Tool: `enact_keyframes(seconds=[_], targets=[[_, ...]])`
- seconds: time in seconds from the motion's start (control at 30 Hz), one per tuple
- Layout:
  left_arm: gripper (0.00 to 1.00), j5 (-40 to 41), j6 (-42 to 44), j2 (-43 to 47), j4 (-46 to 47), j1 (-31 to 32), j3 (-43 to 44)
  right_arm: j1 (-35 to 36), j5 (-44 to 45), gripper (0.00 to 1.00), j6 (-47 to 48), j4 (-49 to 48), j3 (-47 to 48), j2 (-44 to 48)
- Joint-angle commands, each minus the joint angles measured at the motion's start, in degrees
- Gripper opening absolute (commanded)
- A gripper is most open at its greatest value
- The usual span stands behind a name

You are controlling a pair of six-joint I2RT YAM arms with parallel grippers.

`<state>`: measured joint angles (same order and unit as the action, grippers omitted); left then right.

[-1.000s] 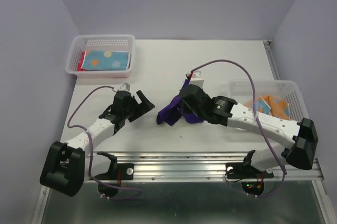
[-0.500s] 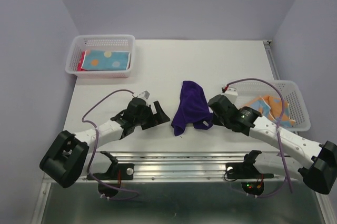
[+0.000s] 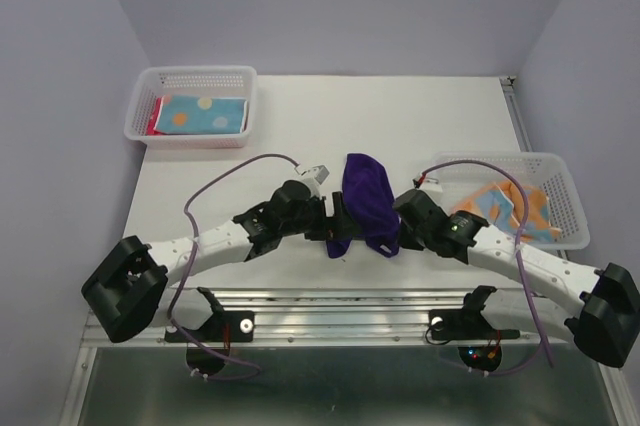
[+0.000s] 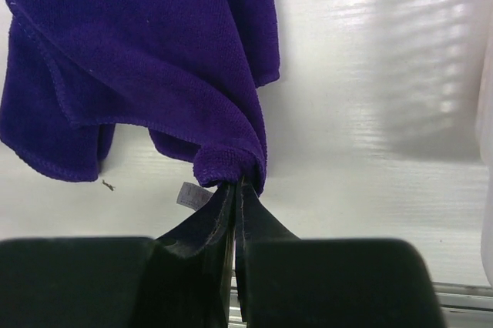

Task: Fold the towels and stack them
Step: Flatten out the crumpled towel

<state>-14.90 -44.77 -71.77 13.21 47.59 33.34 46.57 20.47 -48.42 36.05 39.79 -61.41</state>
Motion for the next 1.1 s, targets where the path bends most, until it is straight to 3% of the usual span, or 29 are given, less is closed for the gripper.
enact_keyframes(seconds=[0.0, 0.23, 0.37, 0.57, 0.83, 1.07], targets=[[0.96, -0.5, 1.4, -4.8, 2.4, 2.1, 5.6, 0.2, -0.8, 0.06, -0.4, -2.8, -2.1, 1.8], [0.94, -0.3, 0.4, -18.1, 3.6, 1.9, 8.7, 0.1, -1.0, 0.06, 0.2, -3.1, -2.9, 3.4], [0.93, 0.3, 0.6, -21.2, 2.7, -0.8, 8.0, 0.2, -1.0, 0.06, 0.2, -2.3, -2.8, 4.1], [0.93, 3.2, 2.4, -19.8, -0.3, -8.9, 4.9, 0.1, -1.0, 0.06, 0.1, -1.9, -3.7, 5.2], [0.93, 6.1, 5.5, -19.6, -4.3, -12.8, 6.3, 0.1, -2.4, 0.06, 1.4, -3.5, -3.8, 3.0], [0.93, 4.4, 6.3, -15.4, -4.6, -11.0, 5.9, 0.0, -16.1, 0.09, 8.7, -12.4, -6.8, 0.4]])
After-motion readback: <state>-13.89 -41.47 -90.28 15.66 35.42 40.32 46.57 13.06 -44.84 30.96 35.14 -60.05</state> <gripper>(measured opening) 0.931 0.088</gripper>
